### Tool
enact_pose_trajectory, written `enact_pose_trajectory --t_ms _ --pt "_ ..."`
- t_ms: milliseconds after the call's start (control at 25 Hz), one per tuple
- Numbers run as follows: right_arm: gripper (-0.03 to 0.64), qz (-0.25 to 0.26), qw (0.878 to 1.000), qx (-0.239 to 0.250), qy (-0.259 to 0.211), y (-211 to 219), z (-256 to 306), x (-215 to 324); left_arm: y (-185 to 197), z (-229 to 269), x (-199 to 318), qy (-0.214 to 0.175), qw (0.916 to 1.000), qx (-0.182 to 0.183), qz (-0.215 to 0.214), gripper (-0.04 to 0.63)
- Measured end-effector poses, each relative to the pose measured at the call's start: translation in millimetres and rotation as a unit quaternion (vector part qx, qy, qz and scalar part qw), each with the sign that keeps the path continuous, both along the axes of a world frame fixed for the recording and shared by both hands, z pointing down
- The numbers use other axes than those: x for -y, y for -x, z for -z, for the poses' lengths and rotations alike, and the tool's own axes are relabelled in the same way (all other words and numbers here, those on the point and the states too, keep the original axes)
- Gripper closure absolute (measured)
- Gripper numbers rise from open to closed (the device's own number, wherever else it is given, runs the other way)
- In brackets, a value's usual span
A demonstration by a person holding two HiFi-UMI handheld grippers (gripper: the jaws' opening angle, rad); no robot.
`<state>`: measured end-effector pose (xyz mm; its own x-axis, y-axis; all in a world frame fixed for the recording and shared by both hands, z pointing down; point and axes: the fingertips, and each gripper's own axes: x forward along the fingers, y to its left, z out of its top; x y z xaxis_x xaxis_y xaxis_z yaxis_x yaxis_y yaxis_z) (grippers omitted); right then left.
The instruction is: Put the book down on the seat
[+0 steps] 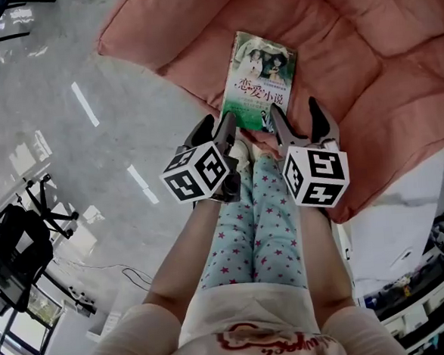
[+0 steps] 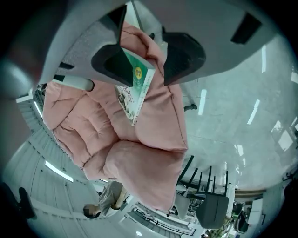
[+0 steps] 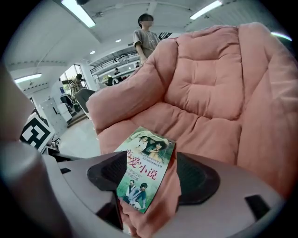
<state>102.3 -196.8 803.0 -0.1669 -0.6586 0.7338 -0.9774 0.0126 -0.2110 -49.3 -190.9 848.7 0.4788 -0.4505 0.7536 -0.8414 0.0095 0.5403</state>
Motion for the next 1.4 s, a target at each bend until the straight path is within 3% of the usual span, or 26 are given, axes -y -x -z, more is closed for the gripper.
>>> enact_pose_trajectory --t_ms 360,800,1000,1160,1320,1400 --pt "0.31 0.016 0.998 -0.001 -0.055 12 74 -1 -34 97 3 -0.074 0.9942 -0.074 -0.025 0.402" --pt "0.408 0.035 0.99 -0.02 -0.132 8 211 1 -55 232 6 -0.145 0.9827 -0.102 -0.054 0.403" --pt "0.414 0.05 0.984 -0.022 -0.172 15 270 9 -64 306 19 -0.214 0.966 -0.128 -0.07 0.417" --pt "0.469 0.07 0.973 -0.025 -0.219 30 322 15 -66 356 21 -0.272 0.9495 -0.117 -0.104 0.432" --pt "0.499 0.093 0.961 -0.033 -0.26 40 368 15 -66 398 20 -0.317 0.9358 -0.108 -0.109 0.52" --pt "0.522 0.103 0.955 -0.04 -0.275 41 386 16 -69 416 23 -0.337 0.9288 -0.108 -0.111 0.528"
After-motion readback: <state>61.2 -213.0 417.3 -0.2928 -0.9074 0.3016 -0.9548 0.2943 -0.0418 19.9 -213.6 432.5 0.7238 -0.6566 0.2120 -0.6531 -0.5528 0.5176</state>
